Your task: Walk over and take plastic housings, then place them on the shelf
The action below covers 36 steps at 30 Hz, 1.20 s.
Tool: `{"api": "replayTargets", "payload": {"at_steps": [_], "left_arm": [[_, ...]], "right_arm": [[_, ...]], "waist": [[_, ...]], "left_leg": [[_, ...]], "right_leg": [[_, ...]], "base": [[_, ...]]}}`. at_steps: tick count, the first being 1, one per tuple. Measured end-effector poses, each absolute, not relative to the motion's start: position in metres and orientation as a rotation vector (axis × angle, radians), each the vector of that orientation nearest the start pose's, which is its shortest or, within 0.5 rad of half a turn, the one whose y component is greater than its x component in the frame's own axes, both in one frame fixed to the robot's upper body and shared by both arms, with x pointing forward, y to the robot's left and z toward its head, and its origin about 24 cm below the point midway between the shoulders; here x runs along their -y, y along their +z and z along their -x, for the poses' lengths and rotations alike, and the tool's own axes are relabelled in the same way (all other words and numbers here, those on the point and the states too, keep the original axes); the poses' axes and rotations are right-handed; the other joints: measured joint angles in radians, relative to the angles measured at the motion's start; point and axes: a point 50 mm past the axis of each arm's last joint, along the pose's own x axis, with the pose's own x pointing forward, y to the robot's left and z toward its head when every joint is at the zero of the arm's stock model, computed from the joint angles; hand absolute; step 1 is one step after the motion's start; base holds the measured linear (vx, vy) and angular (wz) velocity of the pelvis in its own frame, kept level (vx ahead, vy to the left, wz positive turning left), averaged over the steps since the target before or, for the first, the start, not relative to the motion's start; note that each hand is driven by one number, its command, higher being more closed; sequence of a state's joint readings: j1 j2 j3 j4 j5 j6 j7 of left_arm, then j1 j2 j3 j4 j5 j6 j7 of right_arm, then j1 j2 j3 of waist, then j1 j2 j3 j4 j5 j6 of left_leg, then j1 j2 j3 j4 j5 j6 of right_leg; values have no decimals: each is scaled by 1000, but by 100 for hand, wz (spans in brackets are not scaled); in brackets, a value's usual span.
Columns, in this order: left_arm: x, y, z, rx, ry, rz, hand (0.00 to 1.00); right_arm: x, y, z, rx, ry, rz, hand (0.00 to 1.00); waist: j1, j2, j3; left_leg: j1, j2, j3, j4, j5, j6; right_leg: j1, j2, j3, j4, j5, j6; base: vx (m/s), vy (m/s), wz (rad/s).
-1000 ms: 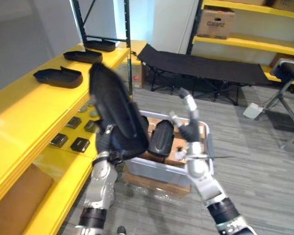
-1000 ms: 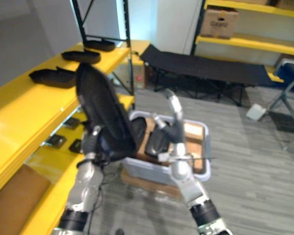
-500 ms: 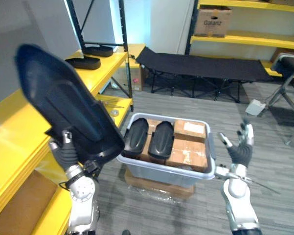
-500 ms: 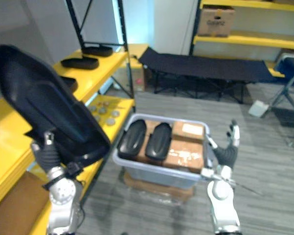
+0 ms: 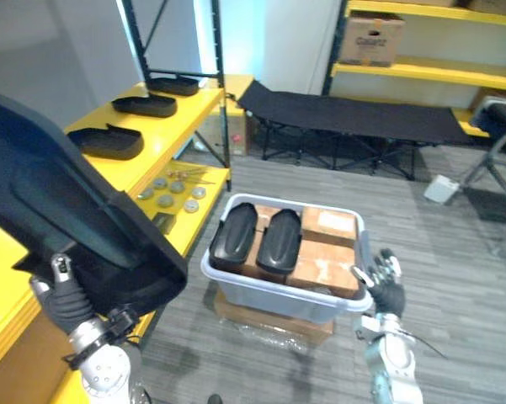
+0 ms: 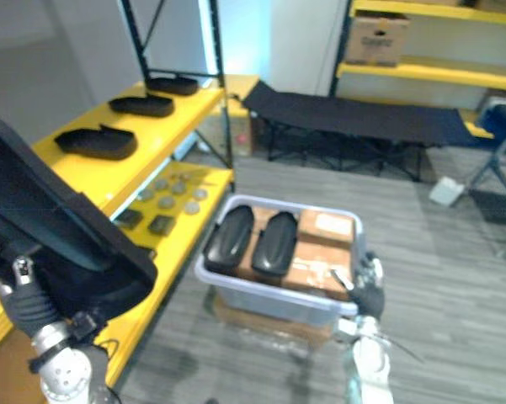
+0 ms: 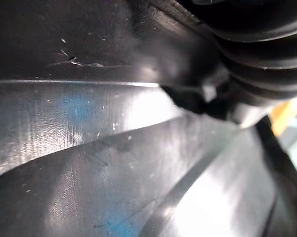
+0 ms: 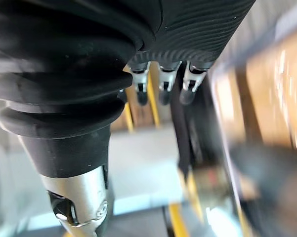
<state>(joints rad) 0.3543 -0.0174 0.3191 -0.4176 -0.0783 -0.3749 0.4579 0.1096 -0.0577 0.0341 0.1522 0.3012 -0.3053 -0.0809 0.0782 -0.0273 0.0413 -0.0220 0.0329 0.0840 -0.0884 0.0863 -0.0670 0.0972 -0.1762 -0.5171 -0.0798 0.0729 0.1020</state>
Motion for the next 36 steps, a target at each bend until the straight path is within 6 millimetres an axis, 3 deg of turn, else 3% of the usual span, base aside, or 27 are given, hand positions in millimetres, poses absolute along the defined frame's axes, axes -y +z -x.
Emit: {"api": "replayTargets", "payload": {"at_steps": [4, 5, 8, 11, 13, 15, 16, 18, 19, 21, 24, 25, 27, 28, 29, 30, 31, 33, 36], "left_arm": [[-264, 103, -131, 473, 888, -81, 100], [-267, 102, -126, 462, 907, -97, 100], [-273, 101, -116, 455, 937, -127, 100], [-274, 104, -116, 479, 926, -132, 100], [-276, 107, -117, 495, 906, -144, 100], [-277, 105, -115, 483, 900, -144, 100], [-276, 103, -114, 472, 895, -139, 100], [-275, 101, -112, 457, 885, -136, 100], [-274, 100, -111, 454, 880, -135, 100], [-268, 102, -118, 472, 815, -123, 100], [-254, 104, -129, 506, 700, -82, 100], [-253, 103, -130, 506, 689, -72, 100], [-250, 103, -132, 507, 672, -62, 100], [-250, 103, -133, 508, 668, -62, 100], [-250, 103, -132, 507, 665, -65, 100], [-250, 103, -132, 507, 663, -68, 100], [-250, 103, -134, 504, 651, -72, 100], [-249, 107, -138, 525, 632, -74, 100], [-247, 111, -146, 558, 622, -56, 100]], "right_arm": [[151, 12, -238, 42, -36, -237, 0], [144, 15, -244, 49, 6, -226, 0], [132, 24, -255, 79, 80, -211, 0], [129, 29, -259, 92, 91, -205, 0], [129, 28, -259, 84, 89, -205, 0], [131, 31, -259, 90, 85, -206, 0], [134, 31, -259, 91, 84, -198, 0], [143, 29, -257, 87, 68, -189, 0], [146, 28, -256, 83, 56, -186, 0], [168, 24, -248, 76, -27, -176, 0], [200, 26, -233, 90, -138, -139, 0], [204, 26, -232, 91, -150, -131, 0], [207, 29, -232, 104, -161, -123, 0], [207, 29, -232, 117, -165, -131, 0], [207, 30, -232, 125, -167, -135, 0], [207, 30, -232, 127, -167, -136, 0], [204, 28, -232, 120, -161, -150, 0], [200, 32, -237, 142, -150, -168, 0], [190, 33, -240, 150, -157, -215, 0]], "waist": [[46, -3, -2], [68, -5, -2], [97, -4, -2], [98, -5, 4], [99, -38, 21], [100, -58, 32], [102, -53, 40], [103, -25, 58], [98, -15, 63], [54, 9, 68], [37, 47, 75], [37, 54, 74], [37, 64, 75], [34, 50, 86], [32, 78, 87], [29, 87, 88], [20, 68, 91], [18, 63, 114], [19, 32, 162]], "left_leg": [[-12, -25, -94, 0, 11, 11], [-18, -33, -114, 0, 13, 14], [-32, -50, -186, 0, 18, 21], [-49, -62, -304, 0, 22, 26], [-52, -79, -378, 2, 30, 19], [-65, -92, -422, 5, 50, 6], [-69, -91, -442, 6, 61, -9], [-69, -77, -462, 5, 68, -15], [-70, -72, -450, 5, 68, -4], [-115, -32, -232, 21, 46, 51], [-161, 20, 28, 89, 25, 78], [-161, 19, 46, 91, 25, 77], [-164, 11, 94, 92, 0, 42], [-179, 12, 140, 131, -14, 70], [-181, 19, 150, 179, 12, 88], [-183, 21, 143, 194, 53, 75], [-189, 5, 147, 215, 40, 80], [-199, 1, 162, 254, 21, 93], [-248, 5, 178, 411, -79, 96]], "right_leg": [[43, -11, -90, 6, -4, 18], [53, -16, -112, 13, -8, 19], [68, -21, -113, 30, -18, 9], [76, -19, 8, 100, -90, -45], [84, -18, 106, 148, -180, -60], [90, -19, 105, 180, -245, -31], [90, -13, 90, 196, -253, 6], [113, 7, 48, 203, -260, 18], [123, 10, 32, 203, -261, 19], [167, 22, -97, 187, -256, 27], [213, 22, -203, 190, -260, 30], [220, 18, -212, 190, -263, 30], [219, -4, -218, 188, -288, 16], [212, -38, -217, 201, -303, 24], [211, -42, -208, 246, -325, 39], [213, -47, -196, 266, -336, 53], [208, -74, -196, 293, -344, 55], [200, -99, -188, 333, -352, 55], [190, -147, -162, 411, -378, 68]], "base": [[65, 26, 75], [64, 52, 70], [46, 73, 76], [30, 85, 109], [25, -43, 120], [-22, -154, 85], [-74, -183, 57], [-93, -178, 52], [-114, -120, 80], [-98, -104, 145], [-21, 15, 126], [4, 44, 59], [-5, 77, 28], [1, 106, 2], [7, 90, -4], [38, 73, -6], [71, 79, -1], [75, 84, -7], [66, 106, -8]]}}
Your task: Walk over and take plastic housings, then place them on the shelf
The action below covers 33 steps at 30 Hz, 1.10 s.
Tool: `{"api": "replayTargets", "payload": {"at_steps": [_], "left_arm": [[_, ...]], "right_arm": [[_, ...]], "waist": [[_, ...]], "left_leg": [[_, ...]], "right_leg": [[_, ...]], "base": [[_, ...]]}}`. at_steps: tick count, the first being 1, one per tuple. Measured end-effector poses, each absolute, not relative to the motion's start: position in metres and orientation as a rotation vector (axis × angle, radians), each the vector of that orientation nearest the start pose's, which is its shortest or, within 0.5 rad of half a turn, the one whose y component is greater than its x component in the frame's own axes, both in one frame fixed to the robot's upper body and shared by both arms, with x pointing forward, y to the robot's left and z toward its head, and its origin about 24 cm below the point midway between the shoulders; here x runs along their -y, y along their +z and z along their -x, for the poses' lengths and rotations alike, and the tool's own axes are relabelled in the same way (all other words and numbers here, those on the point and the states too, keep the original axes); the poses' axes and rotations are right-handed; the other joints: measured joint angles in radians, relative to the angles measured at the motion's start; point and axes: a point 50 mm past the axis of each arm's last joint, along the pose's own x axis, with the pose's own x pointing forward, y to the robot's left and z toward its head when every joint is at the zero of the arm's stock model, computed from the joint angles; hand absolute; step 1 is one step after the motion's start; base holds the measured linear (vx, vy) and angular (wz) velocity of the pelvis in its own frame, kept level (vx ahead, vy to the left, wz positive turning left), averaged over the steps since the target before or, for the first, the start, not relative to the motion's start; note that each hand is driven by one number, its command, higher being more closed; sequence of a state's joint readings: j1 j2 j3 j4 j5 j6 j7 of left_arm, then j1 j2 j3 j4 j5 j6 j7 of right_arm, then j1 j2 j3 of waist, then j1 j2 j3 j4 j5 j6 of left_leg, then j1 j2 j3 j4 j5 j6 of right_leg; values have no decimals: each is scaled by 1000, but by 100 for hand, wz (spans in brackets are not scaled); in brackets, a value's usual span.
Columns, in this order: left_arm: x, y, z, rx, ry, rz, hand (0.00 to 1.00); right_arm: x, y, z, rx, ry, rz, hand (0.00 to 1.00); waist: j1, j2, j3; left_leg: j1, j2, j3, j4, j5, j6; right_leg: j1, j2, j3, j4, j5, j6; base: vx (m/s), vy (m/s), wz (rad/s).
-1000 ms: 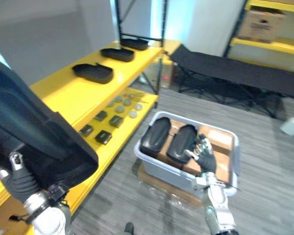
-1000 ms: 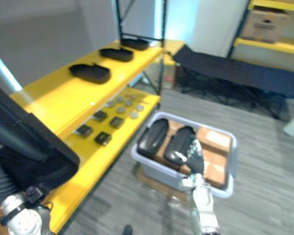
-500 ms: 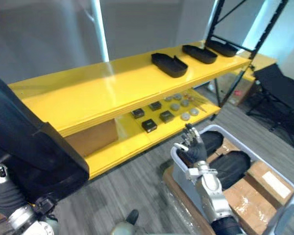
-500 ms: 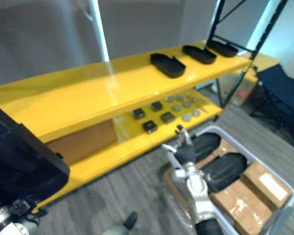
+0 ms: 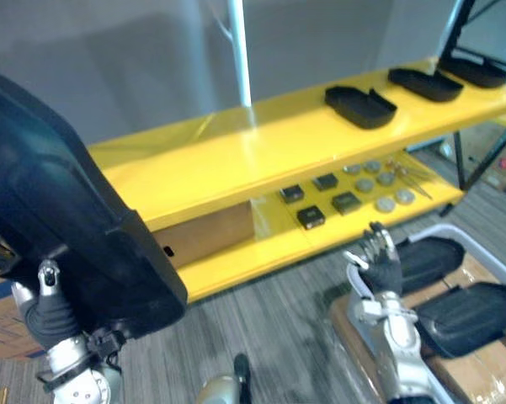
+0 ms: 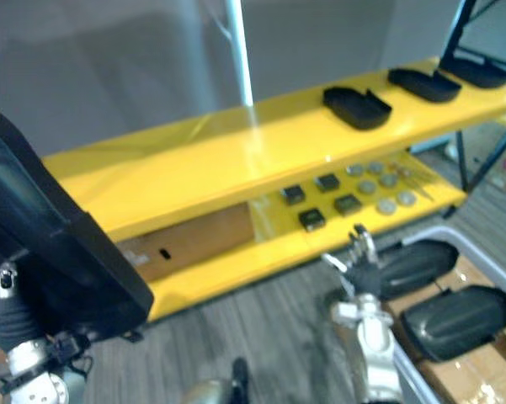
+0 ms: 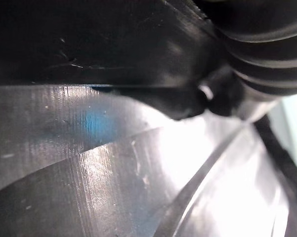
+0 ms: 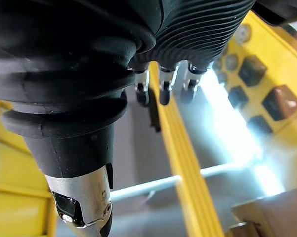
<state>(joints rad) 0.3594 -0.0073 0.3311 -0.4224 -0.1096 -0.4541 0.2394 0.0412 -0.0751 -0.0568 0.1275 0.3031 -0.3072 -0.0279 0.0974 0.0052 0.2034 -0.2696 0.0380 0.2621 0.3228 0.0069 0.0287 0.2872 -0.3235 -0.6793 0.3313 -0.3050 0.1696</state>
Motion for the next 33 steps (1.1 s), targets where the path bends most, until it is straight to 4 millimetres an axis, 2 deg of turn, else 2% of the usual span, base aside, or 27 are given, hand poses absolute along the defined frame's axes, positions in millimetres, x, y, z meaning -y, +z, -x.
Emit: {"api": "replayTargets", "payload": {"at_steps": [2, 3, 4, 5, 6, 7, 8, 9, 11, 12, 13, 15, 17, 18, 19, 21, 22, 23, 24, 26, 29, 31, 33], "left_arm": [[-247, 113, -149, 569, 614, -53, 100], [-246, 114, -152, 575, 608, -50, 100], [-245, 114, -158, 581, 592, -45, 100], [-245, 114, -162, 581, 579, -48, 100], [-244, 115, -167, 574, 553, -81, 100], [-243, 115, -169, 569, 535, -100, 100], [-241, 118, -171, 573, 495, -127, 100], [-240, 120, -174, 581, 473, -138, 100], [-240, 121, -175, 586, 466, -142, 100], [-238, 122, -177, 591, 458, -138, 100], [-238, 123, -179, 595, 453, -137, 100], [-235, 128, -186, 607, 416, -144, 100], [-230, 128, -193, 605, 378, -140, 100], [-228, 127, -195, 603, 363, -136, 100], [-225, 126, -197, 596, 346, -127, 100], [-223, 125, -198, 591, 326, -125, 100], [-222, 122, -197, 573, 330, -111, 100], [-220, 117, -195, 552, 342, -93, 100], [-220, 115, -194, 543, 344, -86, 100], [-215, 114, -194, 539, 334, -54, 100], [-210, 121, -194, 574, 294, -52, 100], [-208, 127, -196, 606, 270, -53, 100], [-206, 133, -200, 634, 244, -59, 100]], "right_arm": [[187, 31, -239, 146, -176, -234, 0], [187, 31, -239, 147, -183, -237, 0], [188, 31, -238, 144, -190, -238, 0], [188, 31, -238, 144, -189, -241, 0], [188, 30, -238, 145, -194, -240, 0], [188, 30, -237, 142, -194, -240, 0], [188, 29, -235, 144, -195, -222, 0], [187, 31, -235, 160, -189, -205, 0], [188, 35, -233, 177, -191, -204, 0], [196, 43, -230, 214, -218, -194, 0], [200, 45, -228, 225, -233, -189, 0], [219, 48, -218, 253, -305, -159, 0], [232, 46, -211, 242, -358, -144, 0], [235, 45, -208, 235, -377, -139, 0], [238, 42, -205, 225, -400, -136, 0], [239, 44, -205, 233, -415, -137, 0], [241, 48, -208, 243, -412, -122, 0], [243, 57, -214, 273, -406, -95, 0], [246, 61, -216, 286, -410, -82, 0], [262, 71, -216, 317, -477, -45, 0], [284, 75, -202, 337, -612, -27, 0], [295, 77, -191, 347, -687, -13, 0], [298, 78, -181, 355, -742, -9, 0]], "waist": [[-4, -15, 10], [-9, -20, 13], [-21, -20, 14], [-28, -24, 17], [-32, -32, 22], [-33, -32, 23], [-43, -28, 25], [-53, -22, 29], [-56, -13, 33], [-60, -7, 32], [-62, -8, 30], [-91, -13, 26], [-119, -12, 21], [-122, -17, 17], [-120, -30, 6], [-117, -69, -22], [-104, -68, -41], [-96, -41, -54], [-97, -28, -62], [-99, 20, -91], [-119, 41, -106], [-126, 42, -106], [-153, 39, -106]], "left_leg": [[-6, -17, 5, 38, -56, 4], [-2, -26, 7, 38, -60, 10], [6, -40, 7, 25, -64, 15], [26, -54, 8, -5, -63, 15], [76, -70, 13, -68, -63, 15], [108, -75, 8, -108, -63, 15], [158, -79, -17, -178, -61, 17], [187, -76, -46, -219, -49, 34], [206, -71, -63, -231, -49, 35], [226, -66, -86, -245, -48, 34], [230, -64, -93, -247, -48, 33], [234, -66, -156, -247, -58, 28], [237, -63, -226, -244, -61, 10], [241, -62, -243, -241, -63, 5], [252, -62, -268, -241, -66, -3], [252, -71, -276, -213, -90, -39], [252, -54, -263, -197, -109, -64], [251, -23, -244, -189, -122, -84], [253, -10, -236, -191, -126, -89], [274, 32, -176, -221, -125, -100], [312, 52, -120, -255, -117, -112], [318, 49, -107, -258, -116, -113], [324, 44, -87, -266, -116, -113]], "right_leg": [[10, -32, -1, 40, -5, -11], [3, -51, 2, 83, 2, -17], [-47, -95, 33, 211, 38, -73], [-96, -129, 77, 320, 92, -145], [-160, -165, 143, 436, 218, -220], [-187, -171, 182, 479, 301, -241], [-234, -161, 250, 555, 347, -212], [-291, -125, 298, 603, 246, -165], [-335, -89, 313, 598, 183, -156], [-396, -18, 330, 447, 110, -132], [-406, 5, 336, 371, 108, -127], [-438, 77, 434, 126, 124, -101], [-445, 115, 526, 38, 147, -72], [-441, 122, 550, 9, 156, -60], [-419, 132, 568, -63, 183, -44], [-356, 131, 547, -201, 362, -68], [-317, 147, 533, -258, 343, -50], [-299, 176, 533, -291, 345, -52], [-291, 189, 533, -304, 345, -52], [-275, 228, 523, -321, 345, -52], [-247, 243, 512, -328, 341, -58], [-246, 240, 510, -330, 340, -59], [-246, 235, 506, -330, 340, -59]], "base": [[102, 123, 11], [120, 161, 44], [97, 148, 55], [188, 220, 66], [143, 142, 49], [290, 169, 56], [268, 107, 58], [317, 129, 56], [247, 91, 33], [247, 62, 32], [244, 14, 52], [248, -53, 86], [244, -111, 105], [372, -244, 102], [398, -312, 80], [334, -297, 60], [301, -294, 12], [348, -334, -1], [246, -214, -4], [209, -173, 1], [151, -77, 2], [69, 3, -7], [21, 32, -3]]}}
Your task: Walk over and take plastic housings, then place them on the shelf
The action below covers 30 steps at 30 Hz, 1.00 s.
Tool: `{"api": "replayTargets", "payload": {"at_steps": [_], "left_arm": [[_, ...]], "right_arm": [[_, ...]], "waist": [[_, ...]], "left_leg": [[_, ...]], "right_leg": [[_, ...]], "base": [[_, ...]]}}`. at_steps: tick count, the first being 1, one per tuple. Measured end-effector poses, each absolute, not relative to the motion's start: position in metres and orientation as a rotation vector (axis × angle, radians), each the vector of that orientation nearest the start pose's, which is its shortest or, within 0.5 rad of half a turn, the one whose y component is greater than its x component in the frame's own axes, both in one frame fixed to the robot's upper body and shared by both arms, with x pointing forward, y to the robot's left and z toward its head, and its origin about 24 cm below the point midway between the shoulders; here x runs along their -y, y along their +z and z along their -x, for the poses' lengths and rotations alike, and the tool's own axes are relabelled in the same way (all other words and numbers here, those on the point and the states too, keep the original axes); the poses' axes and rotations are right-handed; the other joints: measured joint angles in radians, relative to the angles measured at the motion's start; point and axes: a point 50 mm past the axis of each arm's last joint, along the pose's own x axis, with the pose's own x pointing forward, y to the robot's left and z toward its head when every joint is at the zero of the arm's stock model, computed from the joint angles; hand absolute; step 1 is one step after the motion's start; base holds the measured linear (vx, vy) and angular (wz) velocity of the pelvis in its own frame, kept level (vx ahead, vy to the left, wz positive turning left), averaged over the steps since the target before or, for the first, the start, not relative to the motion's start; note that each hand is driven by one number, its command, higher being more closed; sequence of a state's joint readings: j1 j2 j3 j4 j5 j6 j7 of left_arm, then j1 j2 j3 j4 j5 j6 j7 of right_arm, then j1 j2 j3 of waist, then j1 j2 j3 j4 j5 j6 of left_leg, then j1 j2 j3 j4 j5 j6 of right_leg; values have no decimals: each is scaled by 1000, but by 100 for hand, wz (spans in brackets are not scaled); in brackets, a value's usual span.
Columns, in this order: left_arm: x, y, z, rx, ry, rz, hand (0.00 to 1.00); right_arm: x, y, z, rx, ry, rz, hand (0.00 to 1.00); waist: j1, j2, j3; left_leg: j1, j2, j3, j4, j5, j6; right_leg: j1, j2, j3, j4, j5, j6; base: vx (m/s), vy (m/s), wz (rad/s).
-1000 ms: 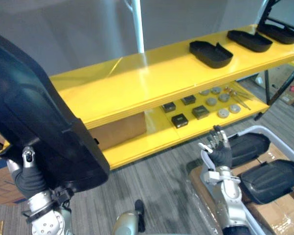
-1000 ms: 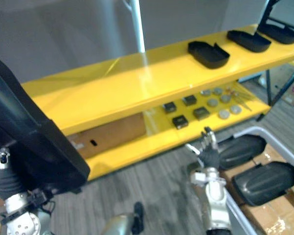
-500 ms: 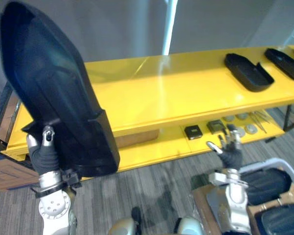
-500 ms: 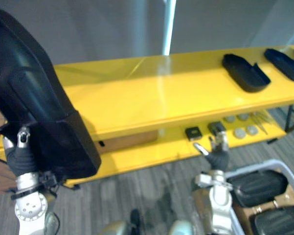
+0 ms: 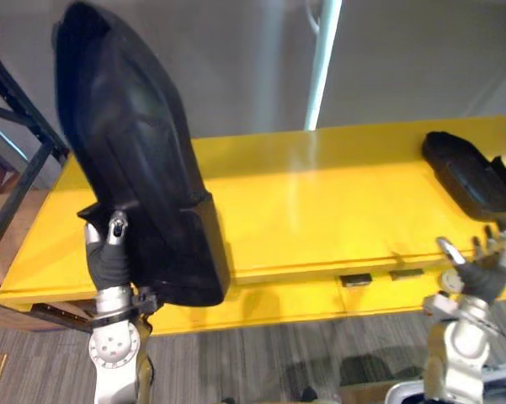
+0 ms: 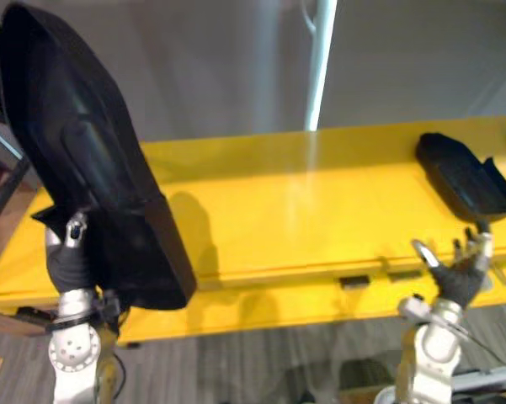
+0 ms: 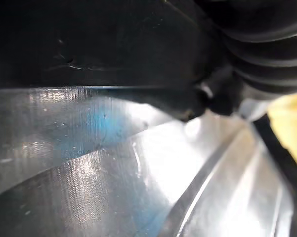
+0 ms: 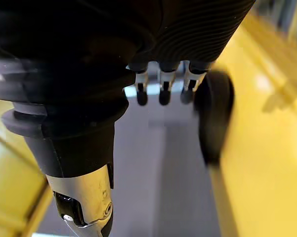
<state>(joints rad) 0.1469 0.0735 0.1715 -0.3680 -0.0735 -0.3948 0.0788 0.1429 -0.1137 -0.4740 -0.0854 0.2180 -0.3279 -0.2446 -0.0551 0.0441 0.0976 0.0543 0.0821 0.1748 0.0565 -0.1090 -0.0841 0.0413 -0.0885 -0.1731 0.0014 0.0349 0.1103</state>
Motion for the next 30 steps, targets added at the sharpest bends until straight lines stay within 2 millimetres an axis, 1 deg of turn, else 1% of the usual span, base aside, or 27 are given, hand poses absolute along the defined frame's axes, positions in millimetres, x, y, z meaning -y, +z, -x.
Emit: {"api": "replayTargets", "payload": {"at_steps": [2, 5, 8, 10, 11, 12, 13, 14, 15, 16, 17, 18, 19, 20, 21, 23, 24, 25, 26, 27, 28, 30], "left_arm": [[-205, 135, -202, 646, 223, -71, 100], [-199, 139, -206, 661, 165, -74, 100], [-198, 141, -208, 666, 161, -33, 100], [-197, 140, -209, 657, 171, -18, 100], [-198, 139, -209, 654, 196, -5, 100], [-199, 139, -208, 653, 214, 2, 100], [-199, 139, -208, 652, 246, 14, 100], [-200, 139, -207, 656, 274, 20, 100], [-201, 141, -207, 666, 300, 31, 100], [-201, 142, -208, 673, 304, 36, 100], [-201, 143, -209, 677, 312, 42, 100], [-202, 143, -209, 676, 339, 50, 100], [-203, 142, -209, 668, 364, 55, 100], [-204, 142, -209, 663, 382, 61, 100], [-203, 143, -211, 657, 391, 70, 100], [-201, 146, -215, 658, 399, 74, 100], [-199, 150, -220, 655, 406, 72, 100], [-198, 152, -222, 657, 414, 70, 100], [-197, 157, -227, 663, 425, 69, 100], [-197, 161, -232, 660, 441, 69, 100], [-197, 162, -235, 655, 447, 71, 100], [-202, 161, -249, 607, 476, 60, 100]], "right_arm": [[294, 75, -176, 353, -764, -28, 0], [290, 66, -166, 324, -791, -53, 0], [280, 59, -160, 298, -783, -79, 0], [275, 58, -162, 295, -746, -82, 0], [271, 61, -168, 313, -709, -91, 0], [268, 64, -174, 329, -688, -97, 0], [263, 71, -185, 364, -641, -106, 0], [261, 77, -191, 388, -614, -108, 0], [260, 82, -196, 411, -597, -105, 0], [260, 83, -196, 413, -598, -106, 0], [258, 78, -192, 393, -606, -111, 0], [254, 73, -186, 368, -598, -116, 0], [250, 69, -178, 347, -591, -117, 0], [246, 65, -170, 322, -588, -119, 0], [243, 60, -161, 297, -574, -118, 0], [239, 59, -158, 297, -547, -114, 0], [238, 62, -160, 322, -527, -110, 0], [238, 65, -163, 337, -516, -110, 0], [236, 71, -170, 371, -496, -111, 0], [235, 79, -179, 409, -471, -111, 0], [234, 82, -182, 423, -460, -109, 0], [233, 96, -194, 487, -416, -97, 0]], "waist": [[-18, -4, -1], [-21, -7, -1], [-43, -6, -1], [-40, -7, 1], [-36, -10, 21], [-34, -10, 37], [-29, -8, 68], [-12, -2, 86], [-12, 26, 107], [-16, 28, 121], [-15, 15, 137], [-10, 3, 146], [-9, -1, 149], [-16, -6, 152], [-21, -14, 153], [-27, -27, 154], [-23, -31, 153], [-19, -30, 152], [-15, -27, 157], [-15, -23, 160], [-14, -22, 160], [-13, -18, 163]], "left_leg": [[15, -1, 6, -17, 0, 0], [51, -2, 55, -25, 0, 0], [60, -7, 63, -29, 0, 0], [51, -14, 52, -16, -5, 7], [34, -21, 37, 36, -27, 26], [14, -20, 19, 81, -45, 37], [-40, -20, -27, 177, -78, 52], [-89, -14, -53, 244, -113, 55], [-109, 5, -51, 267, -162, 42], [-109, 10, -37, 267, -182, 35], [-107, 12, -2, 270, -182, 40], [-105, 16, 39, 275, -187, 46], [-106, 19, 59, 283, -197, 53], [-105, 22, 71, 296, -209, 59], [-103, 24, 79, 310, -222, 58], [-107, 24, 79, 325, -230, 45], [-117, 24, 76, 330, -228, 43], [-126, 25, 73, 333, -228, 42], [-145, 28, 69, 333, -224, 36], [-169, 30, 62, 329, -214, 26], [-180, 30, 63, 325, -206, 24], [-174, 29, 80, 283, -178, 8]], "right_leg": [[5, 0, -5, 0, 0, 0], [22, 0, 4, -1, -4, -6], [17, 0, 25, -1, -12, -18], [-7, 0, 70, 6, -16, -24], [-31, 2, 109, 26, -27, -33], [-46, 3, 131, 41, -29, -34], [-92, 8, 182, 78, -30, -34], [-153, 24, 238, 106, -31, -34], [-192, 47, 266, 108, -21, -23], [-199, 51, 271, 110, -17, -16], [-209, 48, 288, 109, -13, -13], [-217, 36, 278, 109, -12, -12], [-218, 27, 262, 110, -10, -12], [-219, 13, 241, 119, -8, -13], [-226, 1, 220, 145, -8, -13], [-236, -10, 199, 172, -4, -11], [-242, -15, 189, 175, 9, 0], [-250, -15, 182, 177, 9, 0], [-260, -15, 173, 171, 14, -4], [-276, -14, 167, 158, 28, -1], [-286, -14, 165, 155, 33, 0], [-292, -15, 154, 128, 41, -6]], "base": [[-1, 21, -9], [-22, 10, -24], [-61, -19, -22], [-90, -32, -55], [-121, -41, -78], [-222, -58, -100], [-278, -40, -121], [-354, -15, -147], [-292, 24, -115], [-264, 54, -83], [-213, 65, -75], [-181, 72, -85], [-111, 104, -72], [-60, 120, -41], [-33, 111, -23], [17, 53, 6], [36, 22, 20], [51, 0, 20], [58, -13, 22], [66, -19, 23], [84, -26, 22], [153, -37, 11]]}}
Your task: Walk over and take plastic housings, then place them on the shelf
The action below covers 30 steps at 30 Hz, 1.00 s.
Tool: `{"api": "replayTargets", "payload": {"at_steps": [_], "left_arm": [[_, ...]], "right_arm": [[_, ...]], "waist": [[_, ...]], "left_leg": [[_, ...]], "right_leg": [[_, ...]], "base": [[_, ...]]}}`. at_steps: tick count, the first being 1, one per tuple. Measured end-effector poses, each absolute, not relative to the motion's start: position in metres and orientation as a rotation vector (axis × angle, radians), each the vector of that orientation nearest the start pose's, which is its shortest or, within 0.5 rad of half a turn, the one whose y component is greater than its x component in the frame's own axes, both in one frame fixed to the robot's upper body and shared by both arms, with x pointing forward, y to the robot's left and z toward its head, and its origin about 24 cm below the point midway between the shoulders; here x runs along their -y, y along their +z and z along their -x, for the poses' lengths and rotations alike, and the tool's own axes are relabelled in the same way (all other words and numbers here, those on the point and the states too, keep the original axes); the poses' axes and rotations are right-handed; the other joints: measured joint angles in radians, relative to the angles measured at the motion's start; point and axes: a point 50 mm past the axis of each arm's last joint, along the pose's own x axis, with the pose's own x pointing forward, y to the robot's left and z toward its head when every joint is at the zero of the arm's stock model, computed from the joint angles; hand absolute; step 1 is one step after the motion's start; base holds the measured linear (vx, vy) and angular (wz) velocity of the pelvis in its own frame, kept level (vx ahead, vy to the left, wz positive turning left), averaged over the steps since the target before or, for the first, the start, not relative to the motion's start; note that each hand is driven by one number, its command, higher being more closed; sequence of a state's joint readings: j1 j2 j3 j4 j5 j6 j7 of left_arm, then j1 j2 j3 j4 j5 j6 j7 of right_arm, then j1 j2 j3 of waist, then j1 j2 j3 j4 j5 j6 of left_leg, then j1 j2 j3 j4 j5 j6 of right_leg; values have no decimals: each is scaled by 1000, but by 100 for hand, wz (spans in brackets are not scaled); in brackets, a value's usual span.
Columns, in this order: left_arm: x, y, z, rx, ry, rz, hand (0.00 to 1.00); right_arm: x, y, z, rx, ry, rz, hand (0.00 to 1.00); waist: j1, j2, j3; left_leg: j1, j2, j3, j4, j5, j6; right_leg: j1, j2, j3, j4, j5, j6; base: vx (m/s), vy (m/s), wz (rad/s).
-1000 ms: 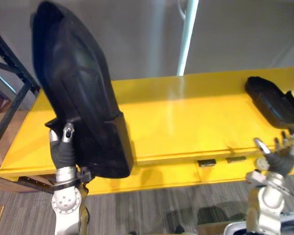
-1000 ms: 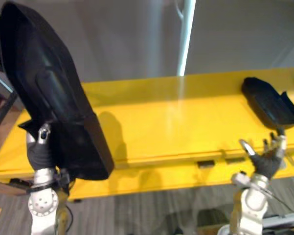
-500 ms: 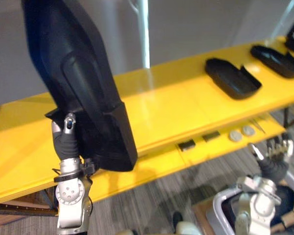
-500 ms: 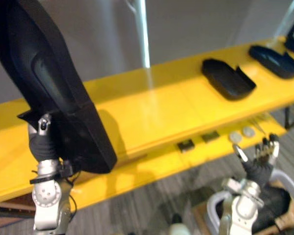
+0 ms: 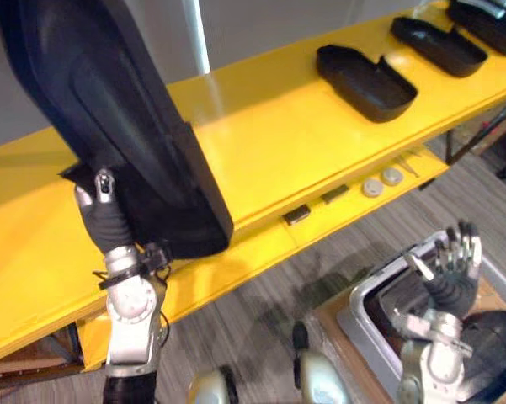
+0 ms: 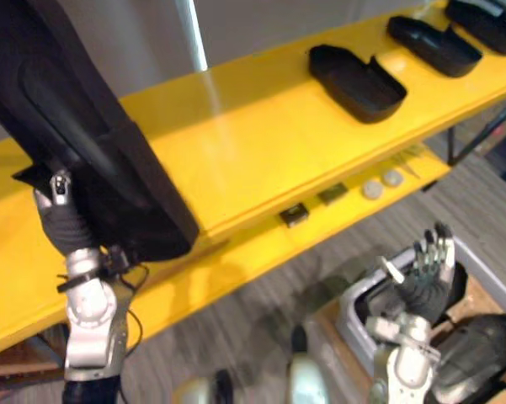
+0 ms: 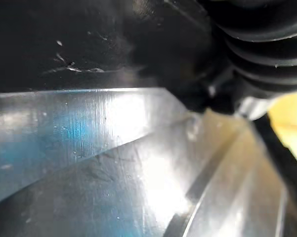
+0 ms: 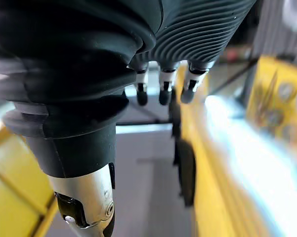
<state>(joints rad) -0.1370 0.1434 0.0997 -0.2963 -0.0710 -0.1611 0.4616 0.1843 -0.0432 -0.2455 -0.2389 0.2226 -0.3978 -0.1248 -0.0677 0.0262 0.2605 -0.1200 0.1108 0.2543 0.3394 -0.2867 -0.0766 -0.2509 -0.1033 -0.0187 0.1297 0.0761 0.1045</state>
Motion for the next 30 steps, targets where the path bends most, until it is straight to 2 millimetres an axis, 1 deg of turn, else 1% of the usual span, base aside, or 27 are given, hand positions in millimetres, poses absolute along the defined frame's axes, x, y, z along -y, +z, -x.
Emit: {"api": "replayTargets", "payload": {"at_steps": [2, 3, 4, 6, 7, 8, 10, 12, 13, 15, 17, 19, 21, 24, 25, 27, 29, 30], "left_arm": [[-207, 162, -261, 572, 496, 24, 100], [-213, 167, -272, 543, 508, -8, 100], [-215, 169, -276, 532, 515, -23, 100], [-221, 174, -286, 505, 525, -62, 100], [-225, 178, -294, 482, 521, -75, 100], [-231, 183, -302, 462, 532, -99, 100], [-244, 195, -317, 432, 550, -121, 100], [-251, 200, -328, 401, 561, -116, 100], [-258, 201, -334, 374, 566, -111, 100], [-263, 197, -343, 312, 557, -103, 100], [-268, 189, -351, 231, 544, -111, 100], [-268, 179, -358, 161, 532, -116, 100], [-265, 168, -365, 73, 509, -114, 100], [-261, 158, -369, 0, 491, -128, 100], [-261, 154, -370, -33, 487, -137, 100], [-259, 157, -374, -40, 485, -147, 100], [-253, 174, -380, -12, 471, -149, 100], [-251, 177, -381, -6, 470, -149, 100]], "right_arm": [[234, 100, -197, 501, -393, -75, 0], [236, 102, -198, 492, -370, -15, 0], [237, 103, -199, 488, -363, 10, 0], [238, 103, -200, 484, -335, 43, 0], [237, 103, -200, 480, -311, 54, 0], [236, 103, -200, 477, -291, 60, 0], [227, 101, -203, 463, -223, 64, 0], [220, 97, -204, 437, -182, 58, 0], [214, 94, -204, 422, -153, 50, 0], [208, 91, -204, 399, -118, 45, 0], [202, 89, -206, 383, -83, 47, 0], [199, 88, -206, 378, -56, 50, 0], [196, 87, -206, 369, -29, 58, 0], [193, 87, -206, 364, -6, 59, 0], [192, 86, -206, 362, 1, 57, 0], [189, 85, -206, 354, 10, 51, 0], [187, 85, -207, 349, 5, 33, 0], [187, 84, -207, 347, 5, 28, 0]], "waist": [[-1, 2, 1], [-5, 7, 4], [-8, 10, 6], [-23, 16, 9], [-36, 24, 13], [-49, 29, 16], [-63, 32, 18], [-74, 32, 18], [-86, 34, 19], [-93, 36, 20], [-103, 39, 21], [-109, 39, 21], [-115, 47, 26], [-117, 50, 28], [-123, 49, 30], [-128, 45, 36], [-129, 33, 66], [-129, 30, 70]], "left_leg": [[15, -2, 7, -32, 16, -10], [34, -7, 14, -65, 32, -15], [46, -9, 19, -78, 37, -17], [78, -20, 32, -110, 55, -18], [101, -29, 36, -127, 65, -21], [120, -35, 47, -140, 68, -19], [122, -46, 62, -141, 71, -15], [122, -52, 64, -148, 74, -10], [124, -55, 65, -162, 76, -6], [126, -54, 67, -167, 76, -6], [128, -53, 72, -167, 77, -6], [126, -58, 80, -166, 90, -12], [121, -59, 84, -160, 99, -10], [119, -56, 87, -154, 106, -12], [118, -56, 87, -153, 111, -12], [117, -51, 88, -150, 112, -13], [110, -45, 89, -136, 112, -13], [102, -45, 90, -130, 112, -13]], "right_leg": [[1, 1, -2, -2, -1, -2], [3, 0, -3, -3, -3, -5], [7, 0, -2, -3, -3, -6], [18, -5, 5, -4, -4, -7], [36, -11, 8, -12, -4, -7], [47, -15, 15, -17, -4, -6], [45, -21, 20, -23, -4, -6], [45, -21, 20, -34, -3, -5], [44, -22, 19, -38, -2, -4], [44, -20, 20, -41, -2, -4], [44, -18, 21, -41, -2, -4], [44, -24, 27, -47, -2, -4], [43, -27, 29, -49, -2, -4], [42, -28, 41, -51, -2, -4], [41, -28, 43, -51, -2, -4], [40, -24, 46, -51, -3, -4], [38, -22, 47, -48, -3, -5], [32, -22, 47, -46, -3, -5]], "base": [[130, -30, 1], [100, -20, -5], [139, -6, -13], [98, 17, -15], [74, 43, -15], [57, 63, -19], [12, 42, -18], [-3, 1, -4], [0, 0, 0], [-5, 1, -2], [-12, -5, -4], [0, 0, 0], [0, 0, 0], [-2, 0, -8], [-6, -23, -5], [-14, -15, -4], [-43, -5, 0], [-78, -9, 3]]}}
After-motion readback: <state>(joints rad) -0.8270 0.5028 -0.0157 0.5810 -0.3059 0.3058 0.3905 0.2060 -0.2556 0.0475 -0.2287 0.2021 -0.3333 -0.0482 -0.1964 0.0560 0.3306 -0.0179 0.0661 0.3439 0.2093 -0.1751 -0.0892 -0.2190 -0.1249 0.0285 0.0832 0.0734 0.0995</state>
